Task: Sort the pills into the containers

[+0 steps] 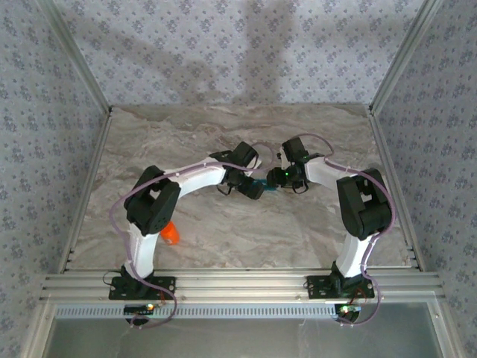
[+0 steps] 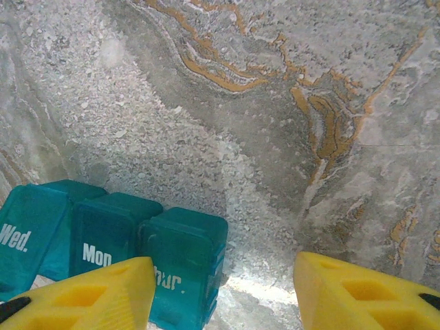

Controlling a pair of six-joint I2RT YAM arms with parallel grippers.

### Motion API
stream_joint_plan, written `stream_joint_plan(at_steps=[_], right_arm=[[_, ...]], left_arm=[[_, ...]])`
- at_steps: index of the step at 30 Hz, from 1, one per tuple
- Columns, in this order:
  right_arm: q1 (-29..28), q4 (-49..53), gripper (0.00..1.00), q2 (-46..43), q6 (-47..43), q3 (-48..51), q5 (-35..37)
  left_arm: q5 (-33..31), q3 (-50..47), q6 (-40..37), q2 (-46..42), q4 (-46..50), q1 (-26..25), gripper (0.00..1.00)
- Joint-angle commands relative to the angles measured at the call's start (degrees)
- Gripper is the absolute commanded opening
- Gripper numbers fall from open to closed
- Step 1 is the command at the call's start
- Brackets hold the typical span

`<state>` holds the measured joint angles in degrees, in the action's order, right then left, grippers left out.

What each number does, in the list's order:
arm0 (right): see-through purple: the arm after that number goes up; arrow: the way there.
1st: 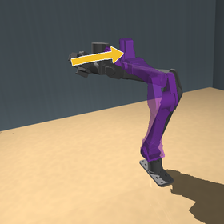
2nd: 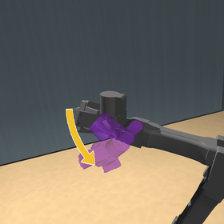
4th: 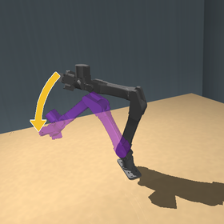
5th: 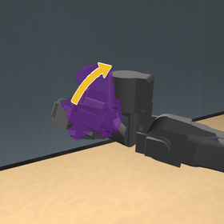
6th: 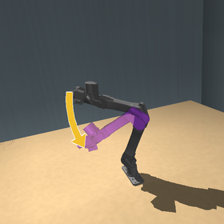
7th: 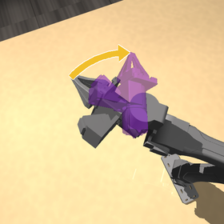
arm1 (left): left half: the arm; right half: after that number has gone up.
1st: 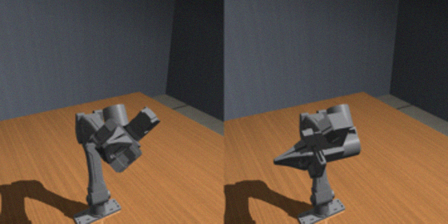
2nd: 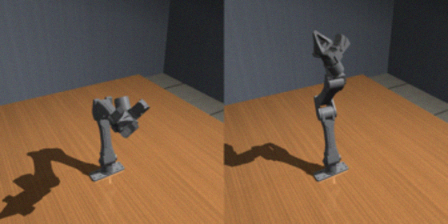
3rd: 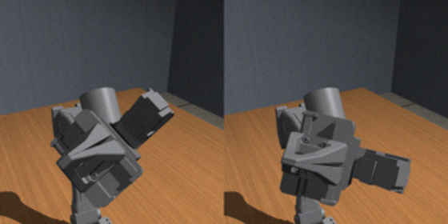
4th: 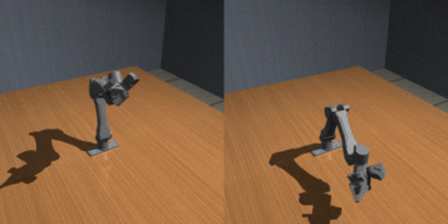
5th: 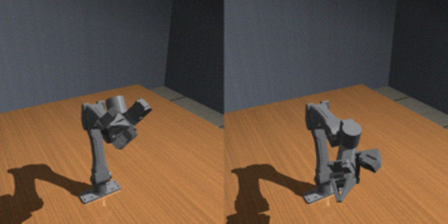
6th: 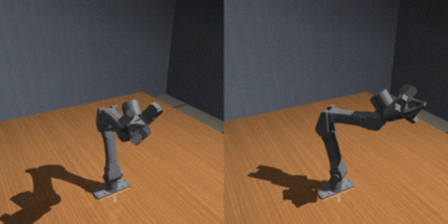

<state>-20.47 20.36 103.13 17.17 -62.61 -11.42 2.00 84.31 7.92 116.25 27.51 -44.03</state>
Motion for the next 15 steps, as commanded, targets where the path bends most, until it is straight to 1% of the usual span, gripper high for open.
stream_joint_plan(at_steps=[1, 15], right_arm=[[0.4, 0.3, 0.57, 1.9, 0.2, 0.9, 0.7], [0.3, 0.1, 0.56, 2.8, 0.3, 1.2, 1.1]], left_arm=[[-0.9, 3.2, -1.2, 1.3, 2.2, 1.1, 0.98], [-1.3, 12.6, -2.4, 5.5, 5.5, 4.7, 0.98]])
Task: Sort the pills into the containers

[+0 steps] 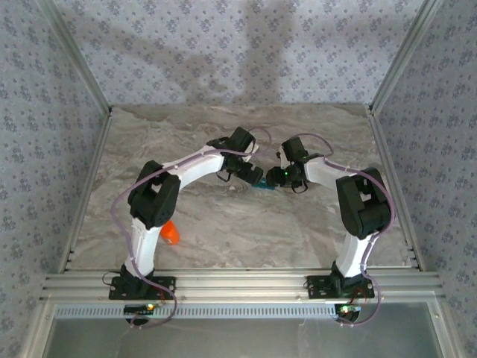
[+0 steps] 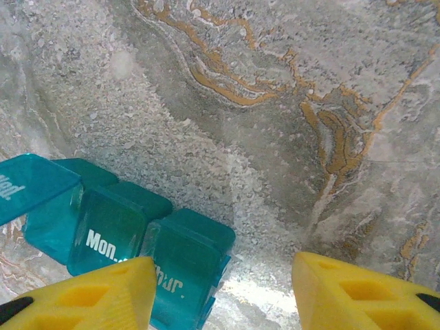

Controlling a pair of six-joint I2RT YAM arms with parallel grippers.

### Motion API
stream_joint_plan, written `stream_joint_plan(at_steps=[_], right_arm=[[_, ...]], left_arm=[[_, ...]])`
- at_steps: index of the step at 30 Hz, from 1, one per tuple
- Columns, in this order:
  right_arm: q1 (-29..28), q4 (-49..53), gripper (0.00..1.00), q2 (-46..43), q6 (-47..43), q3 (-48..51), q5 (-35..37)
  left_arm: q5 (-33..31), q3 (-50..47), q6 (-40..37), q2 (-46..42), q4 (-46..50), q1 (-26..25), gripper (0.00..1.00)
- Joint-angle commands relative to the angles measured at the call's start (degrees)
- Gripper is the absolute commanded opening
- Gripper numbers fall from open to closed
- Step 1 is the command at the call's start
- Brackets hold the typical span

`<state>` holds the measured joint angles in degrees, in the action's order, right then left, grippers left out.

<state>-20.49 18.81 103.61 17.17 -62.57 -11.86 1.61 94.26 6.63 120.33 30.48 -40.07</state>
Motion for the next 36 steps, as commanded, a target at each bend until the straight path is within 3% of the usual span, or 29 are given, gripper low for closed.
stream_joint_plan(at_steps=[1, 18, 36], right_arm=[[0.2, 1.8, 0.56, 2.4, 0.2, 1.2, 1.5], [-0.1, 2.0, 0.56, 3.8, 0.4, 0.6, 1.7], [0.5, 9.5, 0.58, -0.8, -1.7, -12.7, 1.1]], left_arm=[[-0.9, 3.5, -1.2, 1.9, 2.8, 0.8, 0.98], [0.0, 10.4, -0.7, 8.2, 4.7, 2.0, 0.98], [2.3, 8.7, 5.5, -3.8, 2.9, 4.3, 0.98]])
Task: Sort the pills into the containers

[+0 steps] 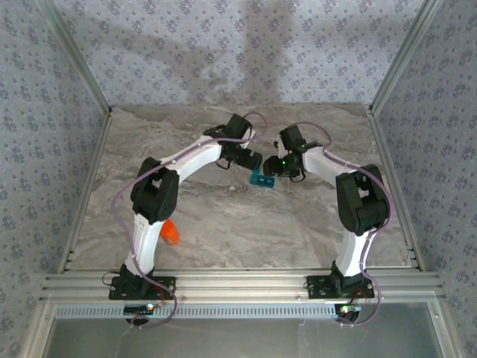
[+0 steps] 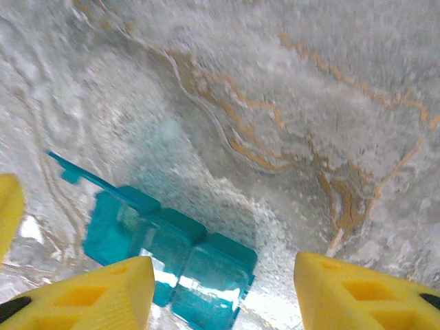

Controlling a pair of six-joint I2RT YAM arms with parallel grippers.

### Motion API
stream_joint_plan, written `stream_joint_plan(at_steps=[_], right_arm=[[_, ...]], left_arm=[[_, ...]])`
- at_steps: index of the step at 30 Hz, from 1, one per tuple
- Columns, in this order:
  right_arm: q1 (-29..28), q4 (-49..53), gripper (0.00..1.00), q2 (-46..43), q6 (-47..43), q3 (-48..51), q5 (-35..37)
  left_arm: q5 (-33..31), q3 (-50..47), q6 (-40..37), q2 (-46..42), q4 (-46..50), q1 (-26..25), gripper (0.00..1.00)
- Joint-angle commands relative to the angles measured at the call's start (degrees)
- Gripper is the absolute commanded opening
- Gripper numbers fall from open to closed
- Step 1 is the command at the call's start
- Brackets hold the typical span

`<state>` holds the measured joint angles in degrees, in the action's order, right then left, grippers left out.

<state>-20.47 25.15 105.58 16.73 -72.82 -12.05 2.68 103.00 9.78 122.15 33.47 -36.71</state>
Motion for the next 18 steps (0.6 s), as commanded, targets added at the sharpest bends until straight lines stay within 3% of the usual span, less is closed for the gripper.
stream_joint_plan(at_steps=[1, 10, 18], right_arm=[[0.3, 3.1, 0.58, -3.2, -1.3, -2.7, 1.5], [-7.5, 2.2, 0.62, -8.0, -1.7, -3.0, 1.3], [-21.0, 1.6, 0.72, -6.7, -1.5, -7.4, 5.1]], left_arm=[[1.2, -0.8, 2.6, -6.8, -0.5, 1.3, 0.98], [0.1, -13.3, 6.0, -19.8, -3.6, 7.8, 0.98], [1.0, -24.6, 8.9, -29.9, -5.5, 19.9, 0.98]])
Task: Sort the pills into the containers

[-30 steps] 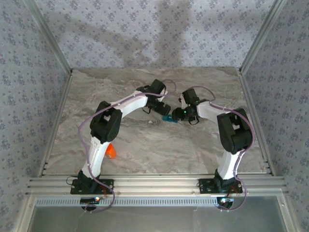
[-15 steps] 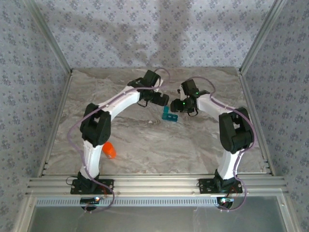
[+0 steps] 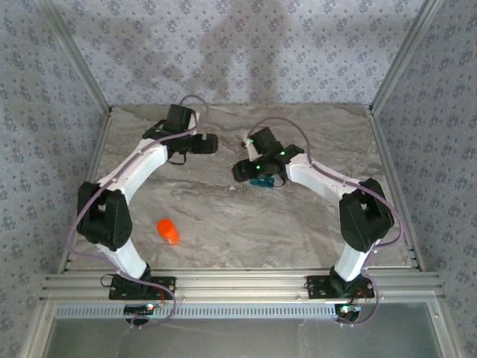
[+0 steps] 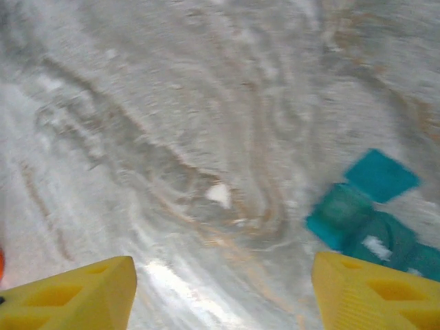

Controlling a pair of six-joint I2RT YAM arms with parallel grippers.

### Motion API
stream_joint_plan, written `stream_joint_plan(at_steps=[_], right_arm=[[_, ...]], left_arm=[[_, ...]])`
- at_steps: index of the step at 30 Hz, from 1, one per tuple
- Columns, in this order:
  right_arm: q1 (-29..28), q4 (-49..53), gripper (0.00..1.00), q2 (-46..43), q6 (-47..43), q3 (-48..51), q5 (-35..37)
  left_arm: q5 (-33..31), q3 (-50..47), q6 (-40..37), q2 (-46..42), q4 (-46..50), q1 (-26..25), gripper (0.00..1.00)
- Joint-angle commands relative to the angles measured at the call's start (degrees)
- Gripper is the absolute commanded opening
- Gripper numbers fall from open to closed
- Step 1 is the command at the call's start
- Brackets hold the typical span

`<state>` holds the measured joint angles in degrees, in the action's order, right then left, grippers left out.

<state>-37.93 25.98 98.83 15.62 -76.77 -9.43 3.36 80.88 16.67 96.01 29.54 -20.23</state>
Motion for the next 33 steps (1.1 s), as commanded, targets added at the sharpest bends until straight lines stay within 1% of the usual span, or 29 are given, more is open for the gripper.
stream_joint_plan(at_steps=[1, 3, 12, 18, 24, 25, 33], right_arm=[[-4.9, 0.8, 0.73, 0.6, -0.5, -4.3, 2.8], [-8.2, 1.1, 0.76, 2.1, -0.8, -6.5, 3.5], [-20.8, 4.0, 0.78, 11.7, -1.8, -18.7, 5.2], [-27.2, 7.3, 0.81, 17.5, -4.5, -26.0, 8.0], [-31.1, 8.2, 0.83, 21.5, -5.8, -30.9, 10.0], [-31.5, 9.6, 0.84, 22.0, -5.8, -31.4, 10.0], [-33.2, 9.8, 0.88, 26.0, -5.3, -35.0, 9.5]], left_arm=[[0.7, -3.4, 2.2, -4.5, -1.8, 4.8, 0.98], [1.7, -5.1, 2.4, -5.9, -2.0, 8.1, 0.98], [5.3, -7.6, 2.5, -6.8, -2.4, 19.0, 0.98], [6.8, -8.0, 2.3, -6.1, -2.5, 22.9, 0.98], [7.3, -9.0, 1.5, -5.2, -2.9, 25.2, 0.98], [7.4, -9.2, 1.6, -5.1, -3.0, 25.5, 0.98], [8.9, -10.2, 1.5, -4.2, -3.9, 27.7, 0.98]])
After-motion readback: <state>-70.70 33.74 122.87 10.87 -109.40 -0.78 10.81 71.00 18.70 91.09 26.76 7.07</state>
